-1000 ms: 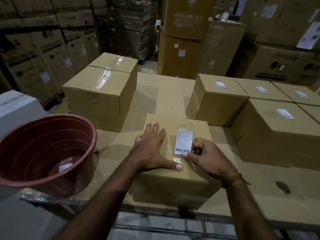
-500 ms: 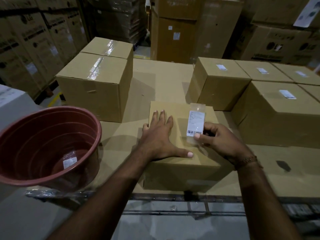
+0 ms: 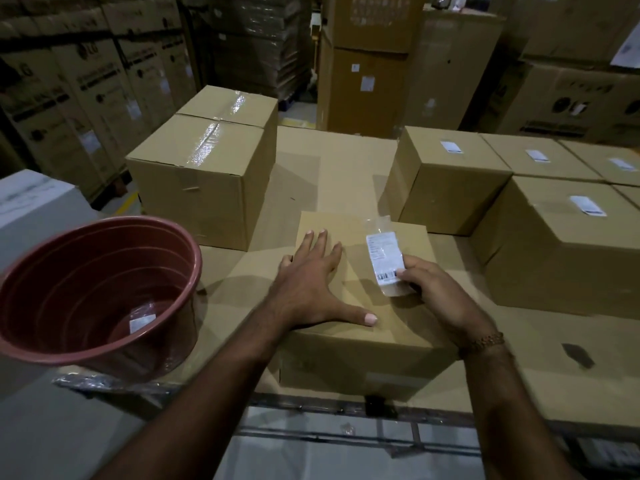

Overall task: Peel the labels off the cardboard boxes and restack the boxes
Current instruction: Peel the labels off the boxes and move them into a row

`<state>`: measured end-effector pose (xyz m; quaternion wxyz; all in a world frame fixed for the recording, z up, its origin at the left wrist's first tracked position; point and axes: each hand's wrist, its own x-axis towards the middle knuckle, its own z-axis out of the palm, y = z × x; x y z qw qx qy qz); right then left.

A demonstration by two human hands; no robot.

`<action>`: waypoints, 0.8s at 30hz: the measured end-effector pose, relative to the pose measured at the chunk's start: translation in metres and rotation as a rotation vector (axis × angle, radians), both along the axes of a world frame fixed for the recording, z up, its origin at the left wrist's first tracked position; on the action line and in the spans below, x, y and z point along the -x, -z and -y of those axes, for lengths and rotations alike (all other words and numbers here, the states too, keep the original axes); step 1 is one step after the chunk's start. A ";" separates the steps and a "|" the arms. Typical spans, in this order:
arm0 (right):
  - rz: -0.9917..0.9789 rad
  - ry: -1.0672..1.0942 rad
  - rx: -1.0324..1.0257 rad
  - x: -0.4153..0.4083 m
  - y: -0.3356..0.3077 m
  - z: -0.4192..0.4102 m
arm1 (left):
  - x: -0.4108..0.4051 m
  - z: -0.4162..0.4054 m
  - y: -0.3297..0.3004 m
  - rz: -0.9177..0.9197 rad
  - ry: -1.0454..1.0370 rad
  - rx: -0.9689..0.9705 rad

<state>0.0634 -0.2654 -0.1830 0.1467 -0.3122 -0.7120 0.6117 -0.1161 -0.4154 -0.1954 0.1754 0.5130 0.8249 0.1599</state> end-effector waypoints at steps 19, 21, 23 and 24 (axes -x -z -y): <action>-0.106 0.049 -0.164 0.134 -0.023 0.140 | 0.147 0.198 -0.058 -0.016 -0.561 -0.631; -0.118 0.007 -0.139 0.164 -0.015 0.164 | 0.177 0.226 -0.058 -0.091 -0.575 -0.563; -0.071 -0.039 -0.168 0.193 -0.007 0.187 | 0.206 0.251 -0.053 -0.166 -0.558 -0.492; -0.044 -0.055 -0.180 0.206 -0.004 0.198 | 0.219 0.261 -0.048 -0.193 -0.546 -0.452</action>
